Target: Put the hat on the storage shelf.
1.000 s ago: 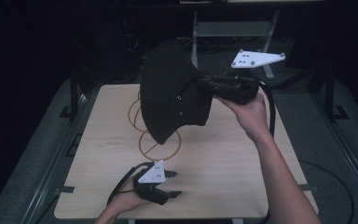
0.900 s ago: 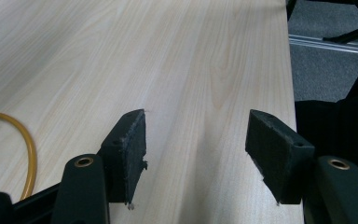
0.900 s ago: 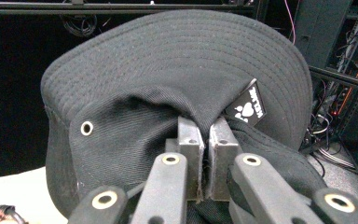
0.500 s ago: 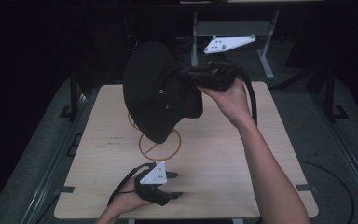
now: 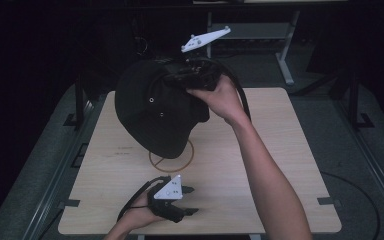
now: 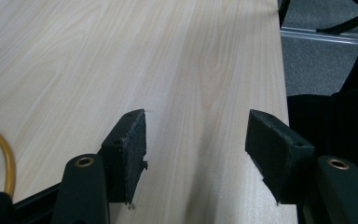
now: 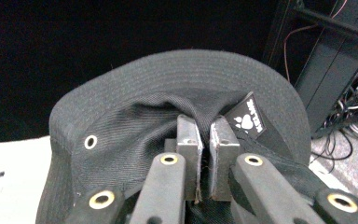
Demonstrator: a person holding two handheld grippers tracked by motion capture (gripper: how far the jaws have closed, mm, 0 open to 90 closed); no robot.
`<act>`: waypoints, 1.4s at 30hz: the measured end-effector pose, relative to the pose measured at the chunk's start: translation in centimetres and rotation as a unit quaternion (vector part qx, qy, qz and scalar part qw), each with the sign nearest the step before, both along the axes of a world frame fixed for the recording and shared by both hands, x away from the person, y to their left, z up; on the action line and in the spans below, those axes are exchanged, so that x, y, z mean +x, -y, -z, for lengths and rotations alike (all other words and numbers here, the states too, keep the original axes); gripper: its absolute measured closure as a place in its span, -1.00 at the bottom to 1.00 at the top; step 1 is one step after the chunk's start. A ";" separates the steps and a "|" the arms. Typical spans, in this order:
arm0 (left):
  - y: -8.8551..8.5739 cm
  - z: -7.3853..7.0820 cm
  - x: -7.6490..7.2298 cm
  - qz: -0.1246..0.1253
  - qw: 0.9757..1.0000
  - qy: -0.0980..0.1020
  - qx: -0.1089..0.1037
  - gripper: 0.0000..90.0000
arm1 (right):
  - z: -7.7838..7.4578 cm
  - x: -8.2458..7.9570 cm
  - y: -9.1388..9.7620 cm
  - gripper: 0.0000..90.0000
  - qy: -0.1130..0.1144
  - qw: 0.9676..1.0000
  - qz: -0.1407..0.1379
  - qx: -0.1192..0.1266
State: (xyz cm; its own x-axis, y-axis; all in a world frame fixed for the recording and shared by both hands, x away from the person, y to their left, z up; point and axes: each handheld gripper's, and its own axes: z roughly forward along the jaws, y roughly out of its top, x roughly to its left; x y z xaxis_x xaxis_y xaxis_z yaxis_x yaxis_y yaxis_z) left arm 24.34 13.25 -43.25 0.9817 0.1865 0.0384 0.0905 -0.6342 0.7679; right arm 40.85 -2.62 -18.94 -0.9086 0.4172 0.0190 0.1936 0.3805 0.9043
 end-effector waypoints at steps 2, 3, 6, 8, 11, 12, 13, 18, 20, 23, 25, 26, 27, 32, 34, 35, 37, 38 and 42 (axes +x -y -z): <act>0.1 0.0 -0.1 0.004 1.000 0.000 0.002 -0.16 | 0.3 0.4 -1.0 0.88 0.002 1.000 0.000 -0.020; 0.2 0.0 -0.2 0.004 1.000 -0.001 0.002 -0.16 | 0.4 0.5 -1.5 0.88 0.000 1.000 -0.001 -0.027; 0.5 0.1 -0.3 0.011 1.000 -0.002 0.004 -0.16 | 1.3 1.0 -3.3 0.82 -0.007 0.999 -0.002 -0.046; 0.7 0.3 -0.4 0.016 1.000 -0.003 0.002 -0.16 | 2.1 1.3 -4.4 0.63 -0.032 0.998 -0.007 -0.052; 1.0 0.5 -0.7 0.024 1.000 -0.004 0.013 -0.16 | 3.2 1.1 -5.9 0.52 -0.048 0.995 -0.022 -0.080; 1.0 0.5 -0.8 0.024 1.000 -0.004 0.013 -0.17 | 3.4 1.0 -6.0 0.50 -0.051 0.995 -0.026 -0.077; 1.0 0.5 -0.9 0.025 1.000 -0.004 0.013 -0.17 | 3.5 1.0 -5.9 0.48 -0.048 0.996 -0.029 -0.072; 0.9 0.4 -1.0 0.020 1.000 -0.005 0.006 -0.17 | 3.7 0.6 -4.9 0.33 -0.050 0.997 -0.025 -0.045; 0.8 0.4 -1.0 0.018 1.000 -0.005 0.004 -0.17 | 3.7 0.5 -4.5 0.30 -0.046 0.998 -0.020 -0.042; 0.8 0.5 -0.9 0.015 1.000 -0.006 0.000 -0.18 | 3.9 0.4 -3.8 0.25 -0.049 0.998 -0.021 -0.035; 0.7 0.4 -0.9 0.014 1.000 -0.005 -0.001 -0.18 | 4.0 0.3 -3.1 0.22 -0.050 0.998 -0.018 -0.029; 0.7 0.4 -0.8 0.013 1.000 -0.005 0.000 -0.18 | 4.1 0.2 -2.8 0.19 -0.052 0.998 -0.016 -0.025; 0.7 0.4 -0.8 0.013 1.000 -0.005 0.000 -0.18 | 4.2 0.2 -2.5 0.19 -0.051 0.998 -0.016 -0.018; 0.4 0.4 -0.7 0.003 1.000 -0.010 -0.008 -0.19 | 4.6 0.1 -1.3 0.09 -0.054 0.998 -0.012 -0.009; 0.3 0.4 -0.7 0.001 1.000 -0.009 -0.012 -0.20 | 4.8 0.0 -0.8 0.05 -0.054 0.998 -0.011 -0.001; 0.3 0.4 -0.7 0.001 1.000 -0.009 -0.012 -0.20 | 4.9 0.0 -0.7 0.03 -0.055 0.998 -0.008 0.001; 0.3 0.4 -0.7 0.000 1.000 -0.008 -0.011 -0.20 | 5.0 -0.1 -0.3 -0.01 -0.057 0.998 -0.008 0.007; 0.2 0.4 -0.7 -0.001 1.000 -0.009 -0.012 -0.20 | 5.1 -0.2 0.0 -0.02 -0.059 0.998 -0.008 0.008; 0.2 0.3 -0.6 -0.003 1.000 -0.007 -0.014 -0.21 | 5.3 -0.5 0.7 -0.06 -0.057 0.998 -0.007 0.010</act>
State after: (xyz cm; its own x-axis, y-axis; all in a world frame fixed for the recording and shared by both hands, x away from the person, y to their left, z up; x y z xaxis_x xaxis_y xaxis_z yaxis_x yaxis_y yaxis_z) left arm 23.71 13.06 -43.60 0.9811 0.1924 0.0188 0.1048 -0.6114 0.7844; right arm 40.34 -3.34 -24.19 -0.9055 0.4037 0.1308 0.2908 0.3658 0.8841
